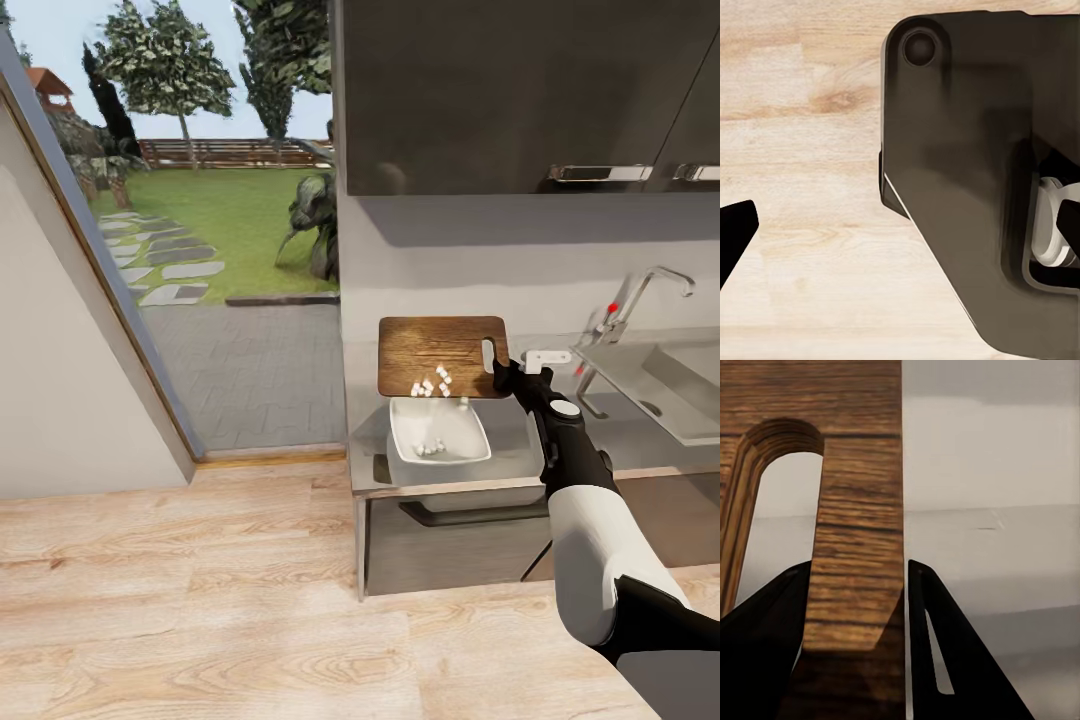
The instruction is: In the kitchen, take the Vidalia onion out of the sink, dice it on the chopping board with the paring knife, put the diced onion into the bowl on the countertop, then place both the paring knife and the chopping board into the sink.
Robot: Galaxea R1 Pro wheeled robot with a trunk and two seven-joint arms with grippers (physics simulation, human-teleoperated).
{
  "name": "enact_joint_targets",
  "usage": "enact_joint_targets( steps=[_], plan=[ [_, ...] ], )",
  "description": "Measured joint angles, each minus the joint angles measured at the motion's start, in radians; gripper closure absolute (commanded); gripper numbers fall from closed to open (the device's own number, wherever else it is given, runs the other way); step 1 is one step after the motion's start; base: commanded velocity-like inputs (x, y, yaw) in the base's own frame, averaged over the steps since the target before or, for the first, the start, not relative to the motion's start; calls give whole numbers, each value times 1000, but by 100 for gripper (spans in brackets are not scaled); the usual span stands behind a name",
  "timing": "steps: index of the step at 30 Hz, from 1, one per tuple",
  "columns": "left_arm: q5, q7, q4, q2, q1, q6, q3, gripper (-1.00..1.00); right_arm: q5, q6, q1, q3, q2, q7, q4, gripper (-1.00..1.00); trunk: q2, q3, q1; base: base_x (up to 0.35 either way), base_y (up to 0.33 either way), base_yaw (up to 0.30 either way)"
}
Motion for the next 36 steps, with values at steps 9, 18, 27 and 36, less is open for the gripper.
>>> enact_joint_targets(
  steps=[9,18,27,36],
  plan=[
    [0,0,1,0,0,0,0,-100,0,0,0,0,0,0,0,100,0,0,0,0,0,0],
    [0,0,1,0,0,0,0,-100,0,0,0,0,0,0,1,100,0,0,0,0,0,0],
    [0,0,1,0,0,0,0,-100,0,0,0,0,0,0,2,100,0,0,0,0,0,0],
    [-1,0,1,0,0,0,0,-100,0,10,0,0,1,-4,0,100,0,0,0,0,-44,0]
  ],
)
